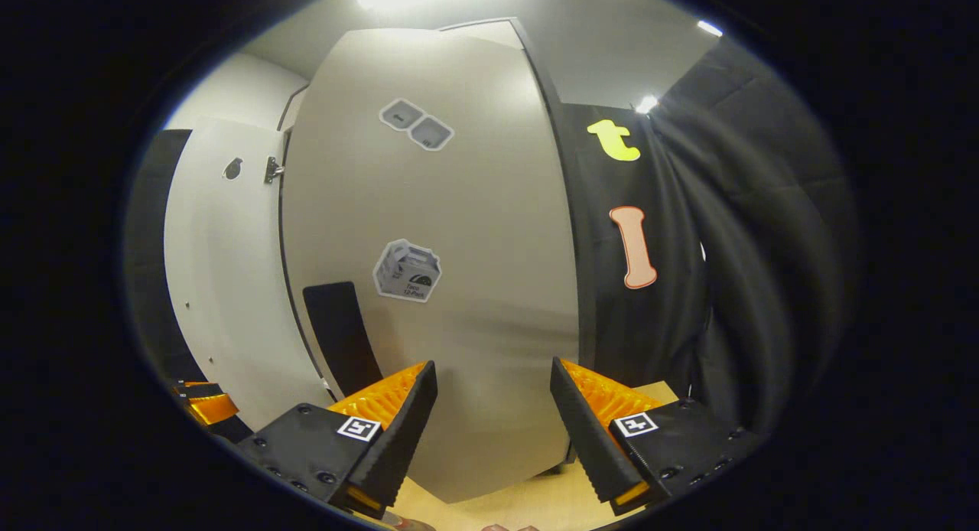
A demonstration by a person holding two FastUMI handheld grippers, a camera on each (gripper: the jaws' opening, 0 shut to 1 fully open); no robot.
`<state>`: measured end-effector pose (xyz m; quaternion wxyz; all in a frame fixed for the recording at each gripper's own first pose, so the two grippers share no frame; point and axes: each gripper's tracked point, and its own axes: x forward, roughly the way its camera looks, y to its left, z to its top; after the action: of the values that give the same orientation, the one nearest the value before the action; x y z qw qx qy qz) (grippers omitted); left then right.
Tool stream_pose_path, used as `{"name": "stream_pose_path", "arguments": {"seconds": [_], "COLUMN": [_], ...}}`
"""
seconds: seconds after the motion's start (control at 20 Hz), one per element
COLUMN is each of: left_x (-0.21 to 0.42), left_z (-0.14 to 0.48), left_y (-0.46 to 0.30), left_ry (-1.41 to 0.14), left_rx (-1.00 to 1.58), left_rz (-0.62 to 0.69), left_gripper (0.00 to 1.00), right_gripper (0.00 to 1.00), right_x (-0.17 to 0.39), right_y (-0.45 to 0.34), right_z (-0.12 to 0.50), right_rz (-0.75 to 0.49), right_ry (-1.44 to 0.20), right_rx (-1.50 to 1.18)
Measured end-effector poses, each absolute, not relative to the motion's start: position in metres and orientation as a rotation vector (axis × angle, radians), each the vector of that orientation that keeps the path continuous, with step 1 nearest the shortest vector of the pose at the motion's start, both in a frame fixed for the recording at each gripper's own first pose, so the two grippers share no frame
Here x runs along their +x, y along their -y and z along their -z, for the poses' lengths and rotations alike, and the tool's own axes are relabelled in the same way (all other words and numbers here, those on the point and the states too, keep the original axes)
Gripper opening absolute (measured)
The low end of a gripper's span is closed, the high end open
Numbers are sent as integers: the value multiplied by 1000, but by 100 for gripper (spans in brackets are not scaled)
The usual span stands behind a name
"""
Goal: Grasp the bottle in the cabinet with the left hand and place it on the coaster, then close the right door with the right hand and the left door with the left hand.
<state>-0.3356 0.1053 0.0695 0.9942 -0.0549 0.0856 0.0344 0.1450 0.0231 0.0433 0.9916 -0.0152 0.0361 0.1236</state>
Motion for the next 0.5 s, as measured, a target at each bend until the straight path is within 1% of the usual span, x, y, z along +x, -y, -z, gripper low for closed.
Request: {"name": "stream_pose_path", "arguments": {"seconds": [0.15, 0.2, 0.25, 0.3, 0.35, 0.5], "left_x": [-351, -356, -362, -366, -372, -383], "left_z": [-73, -76, -80, -82, -85, -94], "left_y": [-130, -142, -154, -164, -172, -194], "left_ry": [-165, -156, -146, -137, -125, -100], "left_rx": [-110, -108, -107, -109, -114, -96], "left_rz": [-91, -103, -111, -114, -105, -80], "left_gripper": [94, 91, 94, 91, 94, 94], "right_gripper": [95, 95, 95, 95, 95, 95], "right_x": [147, 147, 145, 144, 144, 134], "right_y": [-23, -23, -23, -24, -27, -31], "right_z": [-44, -42, -42, -44, -46, -48], "right_rz": [-219, -209, -194, -183, -173, -144], "right_ry": [-59, -64, -65, -61, -57, -46], "right_rx": [-59, -63, -63, -59, -56, -65]}}
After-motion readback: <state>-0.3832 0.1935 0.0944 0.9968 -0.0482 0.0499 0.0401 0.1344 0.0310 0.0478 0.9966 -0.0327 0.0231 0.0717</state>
